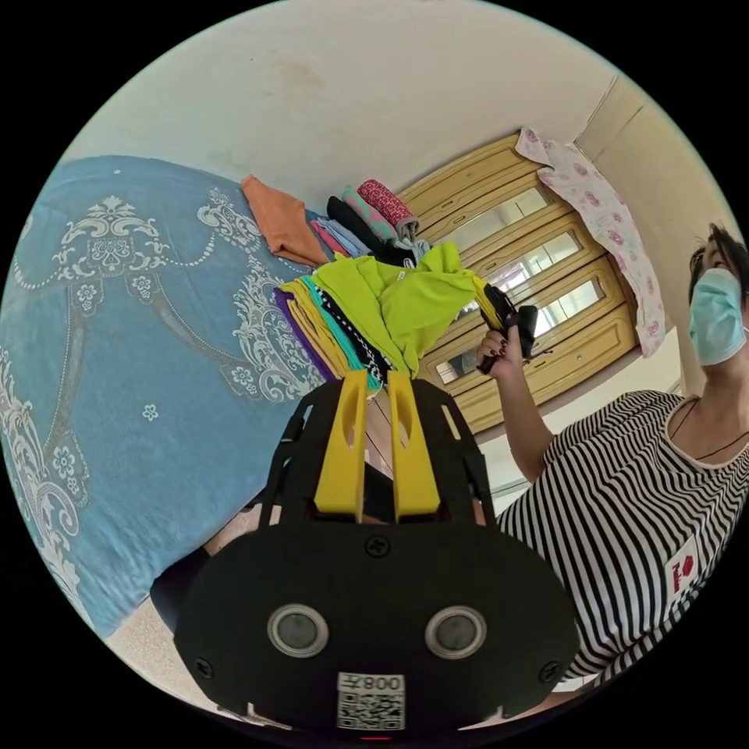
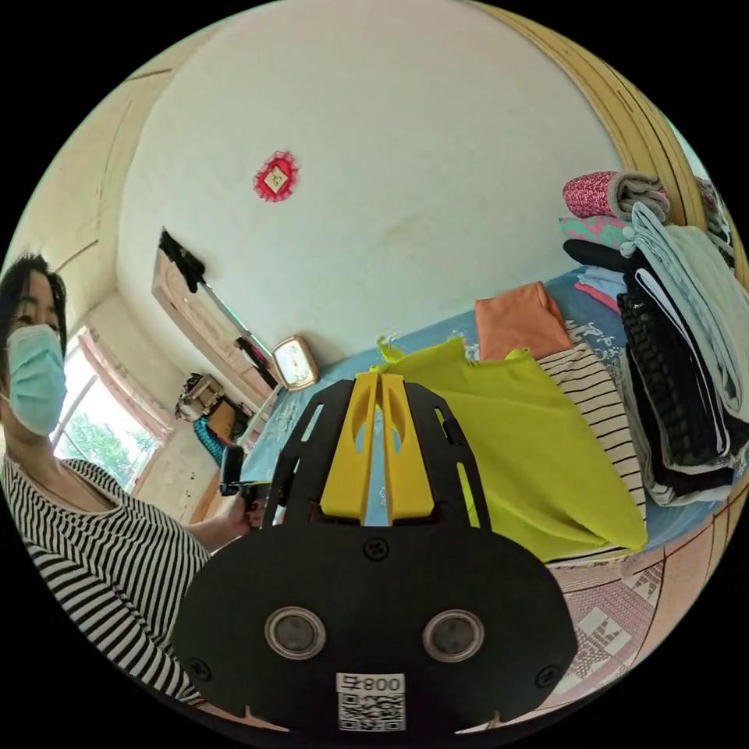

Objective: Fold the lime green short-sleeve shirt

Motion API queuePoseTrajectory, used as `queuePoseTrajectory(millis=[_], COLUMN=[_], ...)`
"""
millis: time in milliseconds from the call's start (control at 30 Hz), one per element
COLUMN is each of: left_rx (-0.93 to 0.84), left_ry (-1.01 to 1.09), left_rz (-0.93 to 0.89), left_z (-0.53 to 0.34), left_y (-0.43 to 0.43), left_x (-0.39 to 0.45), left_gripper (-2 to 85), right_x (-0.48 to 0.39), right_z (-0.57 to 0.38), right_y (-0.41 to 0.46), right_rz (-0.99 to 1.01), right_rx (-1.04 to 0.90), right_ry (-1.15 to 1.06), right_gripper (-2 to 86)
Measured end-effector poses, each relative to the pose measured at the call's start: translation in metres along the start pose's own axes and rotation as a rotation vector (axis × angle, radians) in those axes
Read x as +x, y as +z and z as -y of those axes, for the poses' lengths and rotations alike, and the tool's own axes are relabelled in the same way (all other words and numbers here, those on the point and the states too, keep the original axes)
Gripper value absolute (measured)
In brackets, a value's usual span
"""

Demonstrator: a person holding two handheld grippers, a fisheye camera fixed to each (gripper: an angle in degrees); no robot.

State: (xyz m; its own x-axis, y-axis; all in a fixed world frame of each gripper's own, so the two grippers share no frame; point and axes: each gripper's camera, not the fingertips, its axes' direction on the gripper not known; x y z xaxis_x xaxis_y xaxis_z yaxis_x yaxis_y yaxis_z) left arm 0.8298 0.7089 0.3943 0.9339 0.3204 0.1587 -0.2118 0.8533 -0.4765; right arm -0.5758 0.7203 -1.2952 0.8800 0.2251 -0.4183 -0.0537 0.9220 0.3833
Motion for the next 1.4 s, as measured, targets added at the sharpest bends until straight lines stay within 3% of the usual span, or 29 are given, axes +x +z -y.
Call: queuePoseTrajectory(millis=[333, 533, 800, 1067, 1400], left_rx=[-0.065, -0.070, -0.035, -0.178, -0.100], left_ry=[0.001, -0.092, -0.171, -0.213, -0.203], left_rz=[-0.167, -0.226, -0.214, -0.103, -0.209], left_z=[0.085, 0.137, 0.200, 0.247, 0.246], left_y=[0.078, 0.124, 0.157, 0.197, 0.151], left_x=[0.019, 0.013, 0.016, 0.035, 0.078], left_gripper=[8.5, 10.1, 11.0, 8.6, 1.5], right_x=[0.014, 0.029, 0.062, 0.072, 0.068], right_z=[-0.111, -0.136, -0.155, -0.159, -0.156], right_y=[-0.054, -0.086, -0.112, -0.123, -0.140], right_rz=[0.252, 0.263, 0.320, 0.329, 0.333], right_rx=[-0.087, -0.111, -0.071, -0.076, -0.071], right_ry=[0.041, 0.024, 0.061, 0.055, 0.050], right_gripper=[0.4, 0.4, 0.4, 0.4, 0.4])
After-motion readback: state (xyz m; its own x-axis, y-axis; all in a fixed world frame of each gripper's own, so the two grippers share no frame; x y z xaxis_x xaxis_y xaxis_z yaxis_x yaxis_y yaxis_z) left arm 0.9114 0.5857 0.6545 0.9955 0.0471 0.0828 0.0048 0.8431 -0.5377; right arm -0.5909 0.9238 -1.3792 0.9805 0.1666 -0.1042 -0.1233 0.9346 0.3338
